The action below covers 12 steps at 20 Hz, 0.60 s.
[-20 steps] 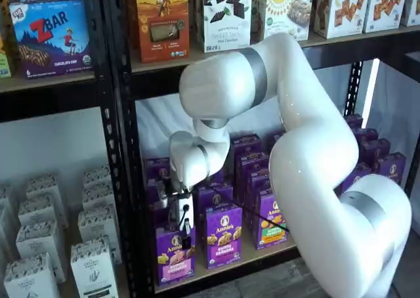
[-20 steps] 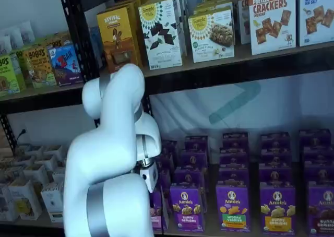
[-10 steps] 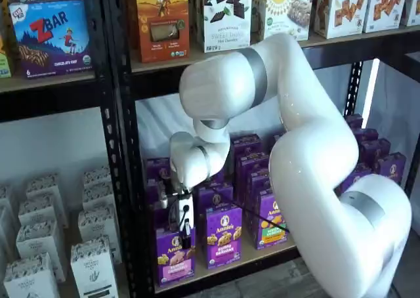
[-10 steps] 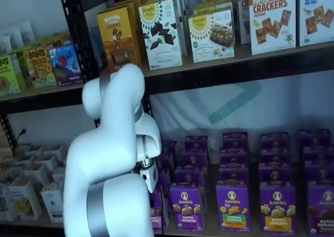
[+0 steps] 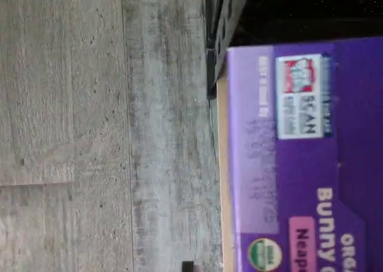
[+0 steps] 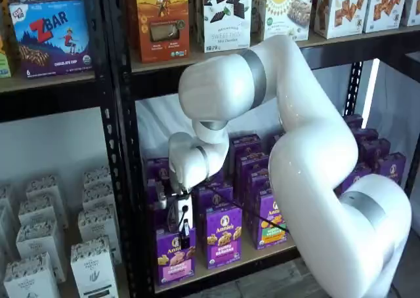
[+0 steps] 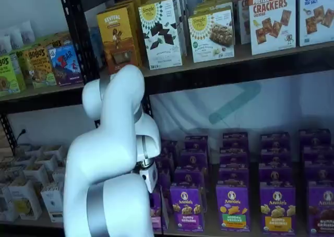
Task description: Pick up the purple box with a pink patch in the middle, on the bottom shelf, the first box from the left
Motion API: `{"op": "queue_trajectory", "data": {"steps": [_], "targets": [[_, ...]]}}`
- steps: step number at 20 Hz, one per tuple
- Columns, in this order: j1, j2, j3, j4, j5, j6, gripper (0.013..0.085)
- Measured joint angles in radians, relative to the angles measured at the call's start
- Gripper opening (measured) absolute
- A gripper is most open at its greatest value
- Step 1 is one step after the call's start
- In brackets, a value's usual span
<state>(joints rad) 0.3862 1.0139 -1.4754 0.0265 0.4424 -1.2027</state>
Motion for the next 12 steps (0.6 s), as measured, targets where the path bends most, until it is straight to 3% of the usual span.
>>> {"op": "queue_trajectory", "data": {"steps": [3,11,12], "targets": [[0.0,0.001,-0.001,-0.005,0.001,0.004,0.053],[-0.002,0.002,-0.004,-0.009,0.008,0.007,0.053],[-0.002,0.002,-0.005,-0.01,0.009,0.007,0.049]]}}
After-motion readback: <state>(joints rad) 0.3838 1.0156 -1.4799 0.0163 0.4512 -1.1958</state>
